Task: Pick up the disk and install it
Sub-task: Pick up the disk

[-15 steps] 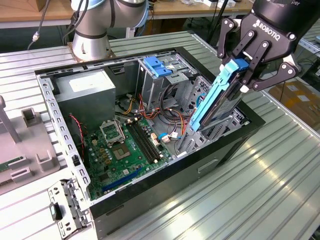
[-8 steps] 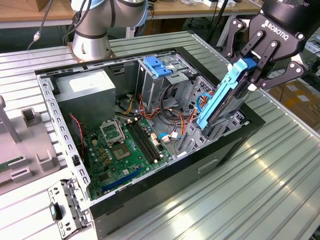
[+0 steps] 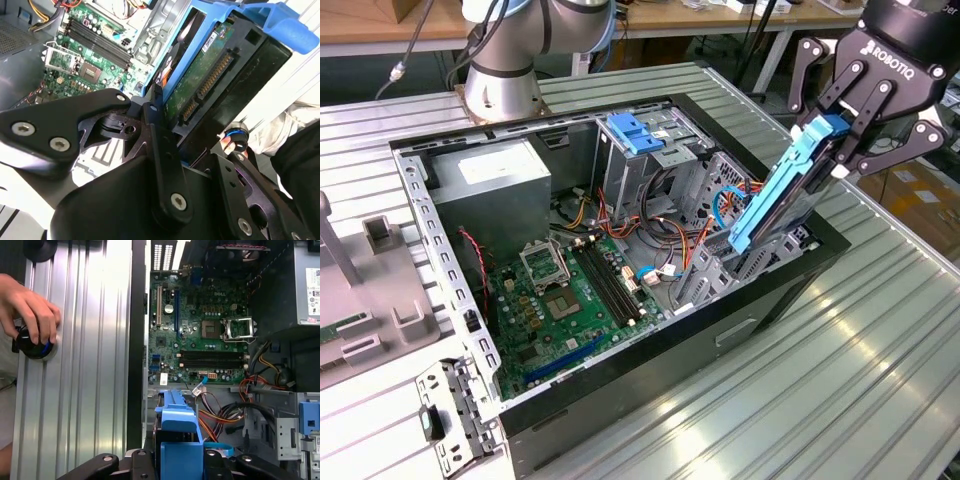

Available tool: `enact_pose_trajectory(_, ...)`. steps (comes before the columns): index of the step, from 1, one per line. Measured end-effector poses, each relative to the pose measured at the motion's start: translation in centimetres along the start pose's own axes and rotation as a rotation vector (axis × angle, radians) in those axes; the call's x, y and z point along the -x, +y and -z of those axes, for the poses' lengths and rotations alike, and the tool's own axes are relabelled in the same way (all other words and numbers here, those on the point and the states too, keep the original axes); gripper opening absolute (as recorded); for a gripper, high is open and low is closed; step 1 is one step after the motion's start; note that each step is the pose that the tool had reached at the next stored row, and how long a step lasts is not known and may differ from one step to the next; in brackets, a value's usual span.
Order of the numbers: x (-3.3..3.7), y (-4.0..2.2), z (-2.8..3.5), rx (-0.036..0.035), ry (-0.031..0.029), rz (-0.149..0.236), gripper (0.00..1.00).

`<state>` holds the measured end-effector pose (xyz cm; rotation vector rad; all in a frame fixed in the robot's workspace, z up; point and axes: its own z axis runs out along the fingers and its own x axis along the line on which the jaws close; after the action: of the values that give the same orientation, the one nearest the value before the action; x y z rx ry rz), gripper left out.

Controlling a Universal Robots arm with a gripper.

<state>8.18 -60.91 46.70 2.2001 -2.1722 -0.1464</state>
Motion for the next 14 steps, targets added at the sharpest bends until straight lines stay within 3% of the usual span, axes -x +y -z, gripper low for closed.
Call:
enact_pose_trajectory(7,0.11,-1.07,0.09,0.0006,-0.0008,0.001,0.36)
enact_pose_trajectory(14,0.67,-1.15,0.07,0.0007,-0.0006,0.004,0.36)
